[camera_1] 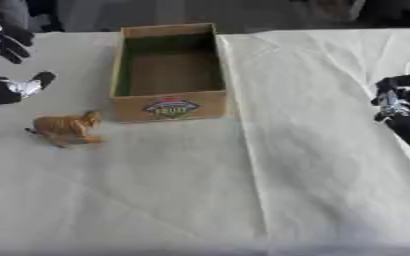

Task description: Pick up objects on the table and place them in the box.

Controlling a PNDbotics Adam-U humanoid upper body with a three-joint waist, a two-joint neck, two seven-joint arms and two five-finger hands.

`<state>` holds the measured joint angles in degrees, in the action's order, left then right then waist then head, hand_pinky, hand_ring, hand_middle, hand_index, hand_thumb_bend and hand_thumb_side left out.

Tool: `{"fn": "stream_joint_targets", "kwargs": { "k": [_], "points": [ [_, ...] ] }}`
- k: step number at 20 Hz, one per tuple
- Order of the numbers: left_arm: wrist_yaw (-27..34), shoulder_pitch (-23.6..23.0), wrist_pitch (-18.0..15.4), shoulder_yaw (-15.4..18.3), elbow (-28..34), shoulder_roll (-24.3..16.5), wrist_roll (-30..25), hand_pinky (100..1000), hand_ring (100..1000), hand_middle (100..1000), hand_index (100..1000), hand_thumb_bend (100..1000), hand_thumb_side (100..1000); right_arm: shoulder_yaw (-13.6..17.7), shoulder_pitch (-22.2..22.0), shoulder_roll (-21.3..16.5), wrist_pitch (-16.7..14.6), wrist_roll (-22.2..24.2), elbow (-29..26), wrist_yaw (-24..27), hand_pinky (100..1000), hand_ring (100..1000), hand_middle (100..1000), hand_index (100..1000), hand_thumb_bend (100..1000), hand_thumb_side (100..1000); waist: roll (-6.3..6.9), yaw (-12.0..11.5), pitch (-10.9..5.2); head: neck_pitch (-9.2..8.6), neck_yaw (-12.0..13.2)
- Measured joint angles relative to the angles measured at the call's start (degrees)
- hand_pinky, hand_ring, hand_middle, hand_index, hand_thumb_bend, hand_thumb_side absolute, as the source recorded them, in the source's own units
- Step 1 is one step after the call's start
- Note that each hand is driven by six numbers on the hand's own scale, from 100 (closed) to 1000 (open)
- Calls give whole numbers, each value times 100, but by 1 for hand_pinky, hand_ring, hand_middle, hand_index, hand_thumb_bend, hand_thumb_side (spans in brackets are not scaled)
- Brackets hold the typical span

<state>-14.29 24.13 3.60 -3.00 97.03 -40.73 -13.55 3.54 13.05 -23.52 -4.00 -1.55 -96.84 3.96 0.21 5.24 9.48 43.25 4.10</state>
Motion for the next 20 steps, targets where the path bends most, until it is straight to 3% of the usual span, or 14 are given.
{"fn": "stream_joint_targets", "kwargs": {
  "k": [6,11,20],
  "points": [
    [-139,415,51,-195,-299,-554,-1450,636,625,621,735,630,100,-2,-27,-16,4,6,0,0,385,535,600,598,100,383,17,30,-33,3,3],
    [-348,567,-4,-503,-573,-694,-2460,644,627,621,739,669,100,-2,-46,-41,11,15,0,0,384,535,600,598,100,379,36,43,-34,6,10],
    [-636,570,-137,-866,-1013,-650,-3345,640,622,612,735,717,103,-3,-48,-46,18,29,0,0,384,534,599,596,100,373,35,64,-34,7,18]
  ]
}}
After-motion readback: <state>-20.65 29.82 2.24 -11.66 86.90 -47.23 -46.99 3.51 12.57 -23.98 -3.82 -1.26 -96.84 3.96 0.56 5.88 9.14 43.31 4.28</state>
